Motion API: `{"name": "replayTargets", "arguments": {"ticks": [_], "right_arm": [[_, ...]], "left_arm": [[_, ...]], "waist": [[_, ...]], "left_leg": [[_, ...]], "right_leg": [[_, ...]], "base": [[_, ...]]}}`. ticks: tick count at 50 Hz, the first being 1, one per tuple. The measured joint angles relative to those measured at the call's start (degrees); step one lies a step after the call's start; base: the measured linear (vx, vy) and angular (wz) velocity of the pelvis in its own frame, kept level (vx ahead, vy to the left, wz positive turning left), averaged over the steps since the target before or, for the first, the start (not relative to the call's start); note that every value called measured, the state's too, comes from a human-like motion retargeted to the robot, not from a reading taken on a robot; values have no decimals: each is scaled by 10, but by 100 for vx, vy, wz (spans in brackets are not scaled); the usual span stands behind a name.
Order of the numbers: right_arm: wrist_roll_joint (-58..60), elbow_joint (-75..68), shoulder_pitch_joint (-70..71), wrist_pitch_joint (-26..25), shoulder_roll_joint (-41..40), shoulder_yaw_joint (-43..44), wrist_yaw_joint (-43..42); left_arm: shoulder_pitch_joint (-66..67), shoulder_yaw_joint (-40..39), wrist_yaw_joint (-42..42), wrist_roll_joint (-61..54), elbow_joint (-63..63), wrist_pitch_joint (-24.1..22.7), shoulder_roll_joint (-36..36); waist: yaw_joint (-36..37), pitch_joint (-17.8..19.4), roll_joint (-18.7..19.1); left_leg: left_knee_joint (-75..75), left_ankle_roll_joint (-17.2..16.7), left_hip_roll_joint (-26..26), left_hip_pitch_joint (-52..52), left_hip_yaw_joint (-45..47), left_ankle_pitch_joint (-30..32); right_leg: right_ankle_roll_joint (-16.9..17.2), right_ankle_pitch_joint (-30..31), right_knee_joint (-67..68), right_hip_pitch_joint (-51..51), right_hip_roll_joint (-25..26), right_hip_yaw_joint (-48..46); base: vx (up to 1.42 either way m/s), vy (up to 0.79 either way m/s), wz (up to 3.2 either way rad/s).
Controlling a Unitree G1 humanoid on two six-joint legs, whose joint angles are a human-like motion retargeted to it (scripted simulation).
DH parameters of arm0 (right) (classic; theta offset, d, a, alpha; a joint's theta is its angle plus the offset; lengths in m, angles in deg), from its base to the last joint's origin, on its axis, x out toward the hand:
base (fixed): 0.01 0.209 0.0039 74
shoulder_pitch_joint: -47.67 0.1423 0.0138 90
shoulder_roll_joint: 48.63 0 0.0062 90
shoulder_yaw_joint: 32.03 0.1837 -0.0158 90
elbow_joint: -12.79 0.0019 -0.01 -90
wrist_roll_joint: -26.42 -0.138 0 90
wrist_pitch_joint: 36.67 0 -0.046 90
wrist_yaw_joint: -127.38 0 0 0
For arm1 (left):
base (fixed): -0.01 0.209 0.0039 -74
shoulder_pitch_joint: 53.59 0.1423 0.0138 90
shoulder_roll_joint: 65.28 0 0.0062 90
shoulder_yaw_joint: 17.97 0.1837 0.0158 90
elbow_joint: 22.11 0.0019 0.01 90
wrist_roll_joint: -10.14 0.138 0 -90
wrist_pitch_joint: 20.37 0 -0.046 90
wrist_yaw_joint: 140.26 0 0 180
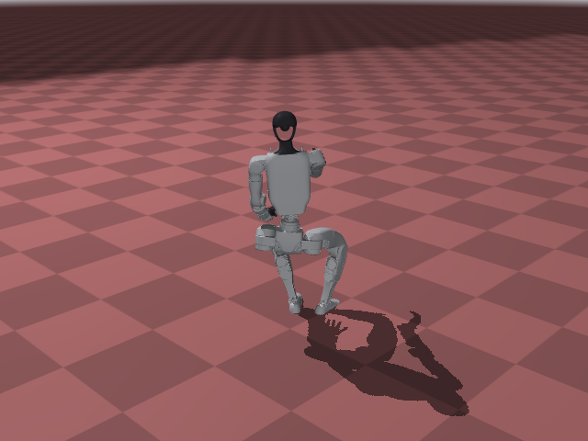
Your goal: Upper body actions
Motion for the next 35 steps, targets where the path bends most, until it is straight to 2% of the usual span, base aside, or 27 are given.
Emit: {"name": "replayTargets", "arguments": {"ticks": [7, 13, 35], "right_arm": [[5, -24, 16, -32, 9, 4, -61], [0, -16, 12, -53, 8, 6, -67], [-67, -53, 19, 9, -18, 30, 43]], "left_arm": [[-10, 8, 2, 5, 2, -2, -5], [-9, 10, 2, 4, -1, -3, -3], [-7, 7, 6, 4, -5, -2, -1]], "waist": [[9, 6, -3], [9, 7, -4], [6, 7, -7]], "left_leg": [[-4, 1, -10, -2, 0, 2], [-5, 1, -12, -3, 0, 1], [-4, 1, -10, -3, -1, 3]], "right_leg": [[3, -4, 2, -2, -9, 1], [4, -5, 2, -2, -11, 2], [4, -2, 1, -4, -7, 3]], "base": [[0, 0, 0], [0, 0, 0], [0, 0, 0]]}}
